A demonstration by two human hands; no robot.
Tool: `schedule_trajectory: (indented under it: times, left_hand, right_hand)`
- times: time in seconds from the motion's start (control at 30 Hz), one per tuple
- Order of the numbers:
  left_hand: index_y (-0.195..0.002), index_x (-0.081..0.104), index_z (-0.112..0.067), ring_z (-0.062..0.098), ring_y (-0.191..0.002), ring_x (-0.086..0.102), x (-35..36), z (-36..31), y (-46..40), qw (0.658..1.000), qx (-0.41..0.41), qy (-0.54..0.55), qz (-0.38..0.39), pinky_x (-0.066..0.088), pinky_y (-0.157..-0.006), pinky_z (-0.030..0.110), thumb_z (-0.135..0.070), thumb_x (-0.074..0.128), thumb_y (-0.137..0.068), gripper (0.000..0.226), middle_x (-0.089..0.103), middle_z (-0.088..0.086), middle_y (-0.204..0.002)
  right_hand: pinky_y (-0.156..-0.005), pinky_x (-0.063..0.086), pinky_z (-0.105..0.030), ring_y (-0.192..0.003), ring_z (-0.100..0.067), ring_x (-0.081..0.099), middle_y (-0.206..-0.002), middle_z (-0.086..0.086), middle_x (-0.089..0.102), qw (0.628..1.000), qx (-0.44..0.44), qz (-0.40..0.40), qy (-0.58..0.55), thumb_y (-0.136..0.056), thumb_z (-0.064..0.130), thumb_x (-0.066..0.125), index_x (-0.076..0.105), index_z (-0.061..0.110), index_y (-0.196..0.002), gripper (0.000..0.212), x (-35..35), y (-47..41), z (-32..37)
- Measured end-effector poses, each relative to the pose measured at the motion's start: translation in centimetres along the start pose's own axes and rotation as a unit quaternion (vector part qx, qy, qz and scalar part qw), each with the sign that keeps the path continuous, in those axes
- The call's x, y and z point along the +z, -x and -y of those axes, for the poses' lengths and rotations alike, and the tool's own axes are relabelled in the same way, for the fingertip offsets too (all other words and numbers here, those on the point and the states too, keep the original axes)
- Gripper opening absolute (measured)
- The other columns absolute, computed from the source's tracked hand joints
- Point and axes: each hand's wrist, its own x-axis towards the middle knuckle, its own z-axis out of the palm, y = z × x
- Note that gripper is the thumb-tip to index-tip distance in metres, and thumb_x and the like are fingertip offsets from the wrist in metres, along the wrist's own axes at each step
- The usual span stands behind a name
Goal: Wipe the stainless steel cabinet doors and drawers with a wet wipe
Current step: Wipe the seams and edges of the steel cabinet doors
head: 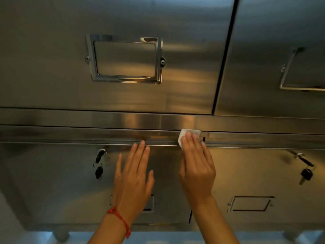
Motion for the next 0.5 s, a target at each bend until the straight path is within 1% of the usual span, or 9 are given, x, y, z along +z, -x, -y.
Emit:
schedule_trajectory:
  times: [0.13,0.27,0.33,0.43,0.5]
  left_hand:
    - [-0.130,0.050,0.000,0.034,-0.126,0.045,0.6,0.9,0.1,1.000,0.007,-0.017,0.006,0.036,-0.095,0.065,-0.030,0.036,-0.084,0.057,0.046,0.017,-0.139]
    - [-0.131,0.049,0.001,0.035,-0.127,0.042,0.8,0.6,-0.1,1.000,-0.007,-0.010,-0.003,0.034,-0.096,0.065,-0.028,0.036,-0.083,0.058,0.045,0.017,-0.139]
    - [-0.131,0.048,0.002,0.036,-0.127,0.042,0.9,0.5,-0.1,1.000,-0.010,-0.010,-0.001,0.033,-0.096,0.066,-0.028,0.036,-0.083,0.058,0.045,0.017,-0.139]
    - [-0.131,0.049,0.002,0.037,-0.125,0.044,0.7,0.5,0.0,1.000,-0.011,-0.016,0.010,0.036,-0.094,0.065,-0.029,0.035,-0.083,0.059,0.045,0.017,-0.139]
    - [-0.131,0.049,0.002,0.034,-0.129,0.042,0.6,0.4,0.0,1.000,-0.011,-0.017,0.016,0.037,-0.094,0.065,-0.029,0.035,-0.083,0.059,0.044,0.017,-0.140]
  right_hand:
    - [-0.094,0.049,-0.044,-0.114,-0.025,0.059,-0.120,-0.014,0.062,1.000,-0.027,0.000,-0.003,-0.084,0.002,0.055,0.064,0.001,-0.114,0.031,0.8,-0.5,1.6]
    - [-0.099,0.044,-0.042,-0.116,-0.022,0.057,-0.123,-0.012,0.060,0.999,-0.051,0.012,0.012,-0.085,0.000,0.053,0.064,0.002,-0.116,0.033,0.5,-0.5,0.7]
    - [-0.099,0.043,-0.042,-0.117,-0.023,0.056,-0.123,-0.012,0.060,0.998,-0.050,0.014,0.023,-0.085,-0.001,0.054,0.064,0.002,-0.116,0.033,0.1,-0.3,-0.3]
    - [-0.098,0.043,-0.041,-0.115,-0.026,0.058,-0.121,-0.015,0.061,0.999,-0.034,0.000,0.021,-0.085,0.000,0.055,0.064,0.000,-0.114,0.031,0.1,-0.1,-0.4]
    - [-0.097,0.045,-0.041,-0.114,-0.025,0.059,-0.120,-0.014,0.062,0.999,-0.040,-0.005,0.011,-0.085,0.000,0.054,0.065,0.000,-0.113,0.030,0.5,-0.3,0.3]
